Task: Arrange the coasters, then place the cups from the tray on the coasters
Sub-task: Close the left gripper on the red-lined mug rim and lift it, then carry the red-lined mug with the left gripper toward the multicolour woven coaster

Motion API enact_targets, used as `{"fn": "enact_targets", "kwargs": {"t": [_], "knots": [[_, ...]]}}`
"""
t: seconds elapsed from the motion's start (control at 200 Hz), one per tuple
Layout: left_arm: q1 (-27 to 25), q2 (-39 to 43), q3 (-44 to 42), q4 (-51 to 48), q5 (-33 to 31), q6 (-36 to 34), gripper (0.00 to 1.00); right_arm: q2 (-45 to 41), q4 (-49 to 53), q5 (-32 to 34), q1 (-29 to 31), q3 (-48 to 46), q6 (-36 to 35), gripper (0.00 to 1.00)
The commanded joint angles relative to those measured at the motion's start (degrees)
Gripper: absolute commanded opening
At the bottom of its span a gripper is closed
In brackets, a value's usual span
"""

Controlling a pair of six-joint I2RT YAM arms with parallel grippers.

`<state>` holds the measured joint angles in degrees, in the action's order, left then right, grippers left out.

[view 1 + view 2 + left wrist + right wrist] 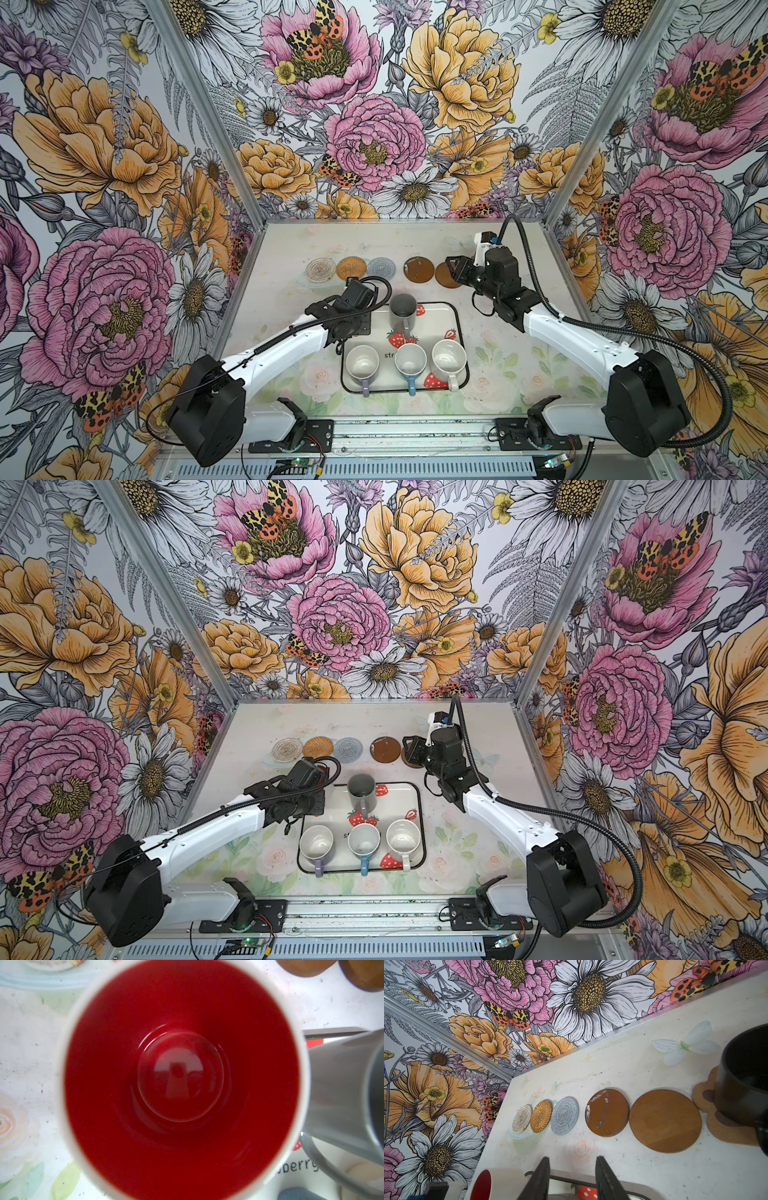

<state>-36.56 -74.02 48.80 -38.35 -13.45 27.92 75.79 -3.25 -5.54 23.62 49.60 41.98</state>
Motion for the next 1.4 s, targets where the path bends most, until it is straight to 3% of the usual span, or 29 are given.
{"fn": "enact_targets", "kwargs": {"t": [0.0,0.305,0.705,0.991,1.396], "knots": [[2.1,-0.8,4.8,1.3,-2.4,-1.6,0.00,-1.5,-0.1,-0.9,-0.6,1.2,-1.3,0.39],[9.2,-7.6,12.9,1.2,0.4,-4.7,0.00,-0.2,-2.3,-4.1,-2.9,0.2,-0.5,0.38],[18.9,-15.8,22.8,1.5,-0.5,-7.9,0.00,3.0,-4.8,-7.8,-5.8,-0.1,0.8,0.37],[26.9,-22.3,25.9,4.6,4.2,-10.8,0.00,2.7,-5.3,-7.5,-6.3,-0.3,1.1,0.36],[32.5,-27.8,26.3,11.1,9.6,-12.1,0.00,6.1,-4.8,-8.2,-6.4,1.7,1.5,0.34]]}}
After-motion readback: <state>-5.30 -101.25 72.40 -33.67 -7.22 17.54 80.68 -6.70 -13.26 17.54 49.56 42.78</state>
